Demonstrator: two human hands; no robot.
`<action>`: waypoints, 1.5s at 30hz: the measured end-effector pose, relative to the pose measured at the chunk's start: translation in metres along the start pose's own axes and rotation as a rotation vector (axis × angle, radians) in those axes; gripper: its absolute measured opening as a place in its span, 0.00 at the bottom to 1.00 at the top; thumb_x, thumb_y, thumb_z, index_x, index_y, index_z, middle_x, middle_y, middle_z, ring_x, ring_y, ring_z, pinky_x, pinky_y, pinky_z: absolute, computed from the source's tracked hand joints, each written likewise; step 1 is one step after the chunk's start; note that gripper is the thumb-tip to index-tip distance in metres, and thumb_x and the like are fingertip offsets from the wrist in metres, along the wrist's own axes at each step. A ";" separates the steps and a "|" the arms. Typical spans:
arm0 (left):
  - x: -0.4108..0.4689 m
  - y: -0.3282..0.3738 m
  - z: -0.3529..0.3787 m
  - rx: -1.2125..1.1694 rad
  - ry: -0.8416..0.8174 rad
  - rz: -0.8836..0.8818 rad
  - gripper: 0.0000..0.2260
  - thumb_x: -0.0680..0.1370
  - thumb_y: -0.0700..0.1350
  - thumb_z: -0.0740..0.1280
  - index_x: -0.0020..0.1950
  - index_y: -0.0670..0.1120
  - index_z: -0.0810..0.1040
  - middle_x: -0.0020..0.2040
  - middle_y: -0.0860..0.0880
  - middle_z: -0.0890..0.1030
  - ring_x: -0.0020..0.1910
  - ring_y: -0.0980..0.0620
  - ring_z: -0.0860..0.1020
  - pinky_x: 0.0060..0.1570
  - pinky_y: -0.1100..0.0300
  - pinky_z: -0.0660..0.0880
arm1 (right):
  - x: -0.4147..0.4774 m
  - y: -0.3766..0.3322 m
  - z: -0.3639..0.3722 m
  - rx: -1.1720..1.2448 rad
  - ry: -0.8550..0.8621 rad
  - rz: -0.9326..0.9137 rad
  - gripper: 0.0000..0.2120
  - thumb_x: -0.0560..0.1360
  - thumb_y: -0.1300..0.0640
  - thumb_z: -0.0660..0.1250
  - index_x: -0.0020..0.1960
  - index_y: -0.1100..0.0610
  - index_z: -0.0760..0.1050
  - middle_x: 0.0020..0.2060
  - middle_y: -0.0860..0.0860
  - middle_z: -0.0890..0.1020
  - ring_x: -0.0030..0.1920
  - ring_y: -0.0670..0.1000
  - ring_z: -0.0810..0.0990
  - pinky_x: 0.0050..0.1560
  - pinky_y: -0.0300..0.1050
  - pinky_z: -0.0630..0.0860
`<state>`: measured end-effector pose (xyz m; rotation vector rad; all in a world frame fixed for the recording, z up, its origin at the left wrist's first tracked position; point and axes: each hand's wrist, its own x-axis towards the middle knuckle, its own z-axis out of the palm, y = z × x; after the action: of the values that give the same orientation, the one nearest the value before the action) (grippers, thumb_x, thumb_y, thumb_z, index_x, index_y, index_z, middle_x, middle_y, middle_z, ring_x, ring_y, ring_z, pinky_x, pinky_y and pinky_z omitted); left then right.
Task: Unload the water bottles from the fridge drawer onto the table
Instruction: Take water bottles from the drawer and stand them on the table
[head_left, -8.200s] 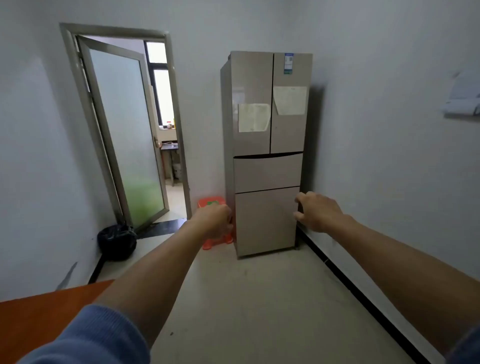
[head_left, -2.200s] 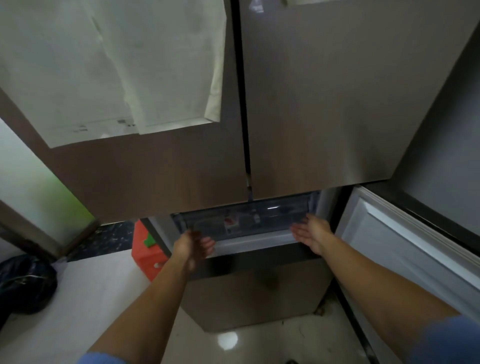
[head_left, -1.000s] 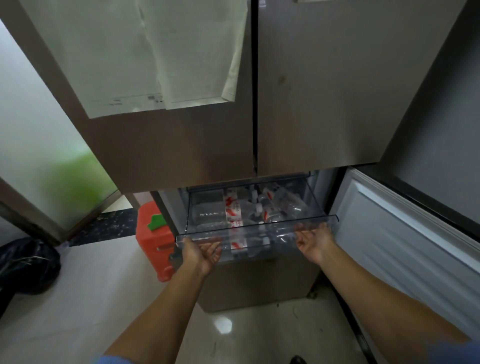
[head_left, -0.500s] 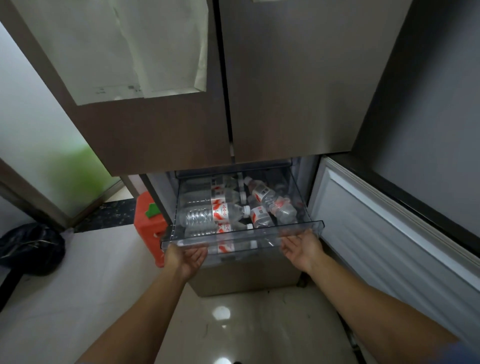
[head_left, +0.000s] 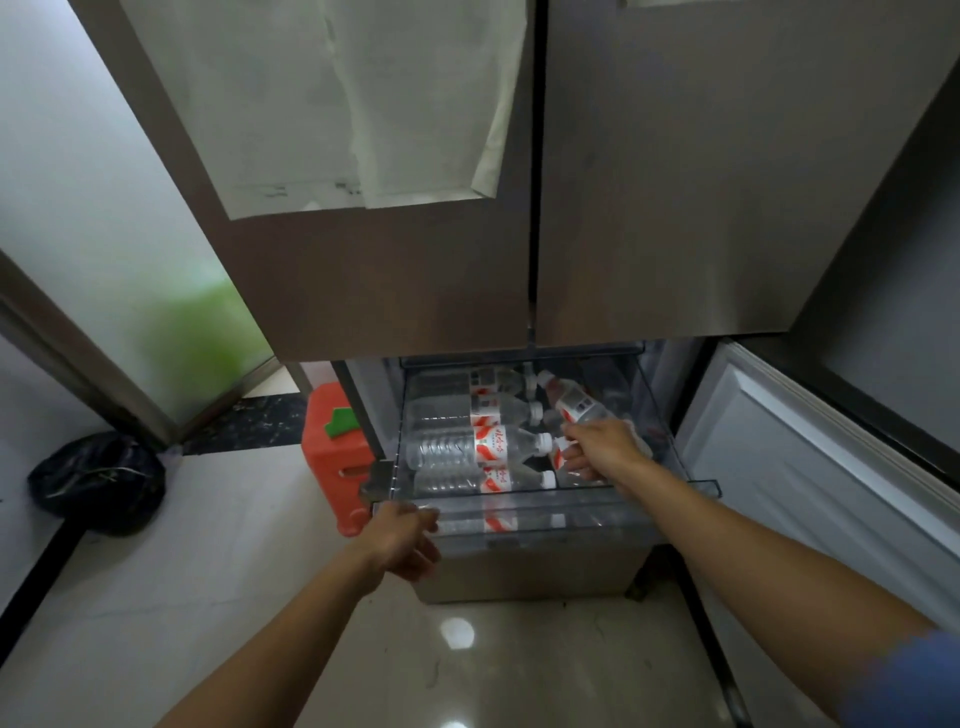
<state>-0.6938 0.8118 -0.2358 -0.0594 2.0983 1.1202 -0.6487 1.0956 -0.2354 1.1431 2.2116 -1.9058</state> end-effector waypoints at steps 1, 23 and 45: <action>0.002 0.004 -0.008 0.007 -0.001 0.039 0.12 0.80 0.47 0.62 0.49 0.38 0.76 0.38 0.38 0.83 0.30 0.43 0.81 0.26 0.59 0.75 | 0.011 -0.005 0.007 -0.025 0.010 0.018 0.13 0.77 0.54 0.65 0.52 0.64 0.78 0.31 0.56 0.81 0.27 0.51 0.80 0.23 0.39 0.73; 0.102 0.095 -0.046 0.472 0.174 0.525 0.07 0.79 0.43 0.62 0.45 0.43 0.78 0.38 0.43 0.81 0.39 0.44 0.80 0.42 0.50 0.78 | 0.050 0.011 -0.021 -0.057 0.298 -0.080 0.15 0.76 0.60 0.62 0.31 0.60 0.75 0.29 0.55 0.76 0.33 0.53 0.73 0.33 0.44 0.67; 0.109 0.117 0.053 1.431 0.455 0.671 0.20 0.68 0.41 0.73 0.59 0.45 0.77 0.53 0.43 0.81 0.49 0.43 0.78 0.50 0.51 0.72 | 0.034 0.021 -0.059 -0.448 0.075 -0.335 0.15 0.77 0.45 0.62 0.34 0.50 0.69 0.30 0.45 0.76 0.32 0.46 0.76 0.29 0.40 0.65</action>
<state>-0.7838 0.9537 -0.2406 1.2082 2.9374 -0.3780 -0.6371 1.1635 -0.2533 0.8247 2.8172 -1.3405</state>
